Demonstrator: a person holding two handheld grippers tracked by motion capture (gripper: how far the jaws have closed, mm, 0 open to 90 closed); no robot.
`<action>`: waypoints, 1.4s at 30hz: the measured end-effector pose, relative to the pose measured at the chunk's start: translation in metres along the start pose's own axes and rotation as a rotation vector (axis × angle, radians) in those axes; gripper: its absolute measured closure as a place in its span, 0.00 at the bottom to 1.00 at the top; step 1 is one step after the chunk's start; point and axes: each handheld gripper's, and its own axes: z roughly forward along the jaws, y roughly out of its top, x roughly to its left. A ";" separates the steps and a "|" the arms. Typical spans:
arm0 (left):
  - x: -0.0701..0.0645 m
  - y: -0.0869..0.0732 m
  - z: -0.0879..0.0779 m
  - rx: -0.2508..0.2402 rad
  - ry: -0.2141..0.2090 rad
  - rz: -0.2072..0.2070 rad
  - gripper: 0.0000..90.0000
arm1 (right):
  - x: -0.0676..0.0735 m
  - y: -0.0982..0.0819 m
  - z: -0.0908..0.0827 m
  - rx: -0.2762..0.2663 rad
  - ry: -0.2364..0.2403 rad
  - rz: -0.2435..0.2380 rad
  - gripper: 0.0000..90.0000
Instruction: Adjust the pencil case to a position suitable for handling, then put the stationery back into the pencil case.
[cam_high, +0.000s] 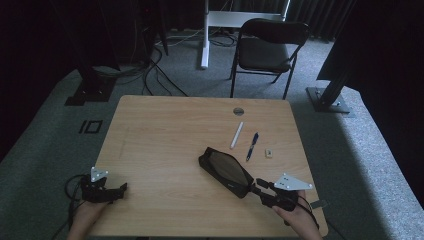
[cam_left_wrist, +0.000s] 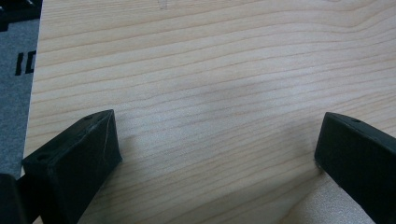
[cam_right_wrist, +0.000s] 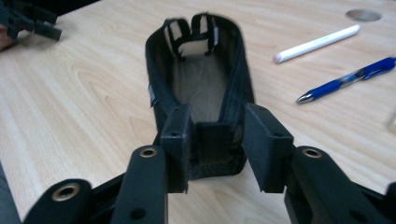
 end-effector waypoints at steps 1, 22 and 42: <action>0.000 0.000 0.000 0.000 0.000 0.000 0.00 | -0.001 0.001 -0.001 -0.006 -0.006 0.001 0.67; 0.000 0.000 0.000 -0.001 0.000 -0.001 0.00 | -0.048 0.007 -0.004 -0.066 -0.238 0.087 0.61; 0.000 0.000 0.000 -0.001 -0.001 -0.002 0.00 | -0.087 0.018 0.044 -0.024 -0.378 0.147 0.62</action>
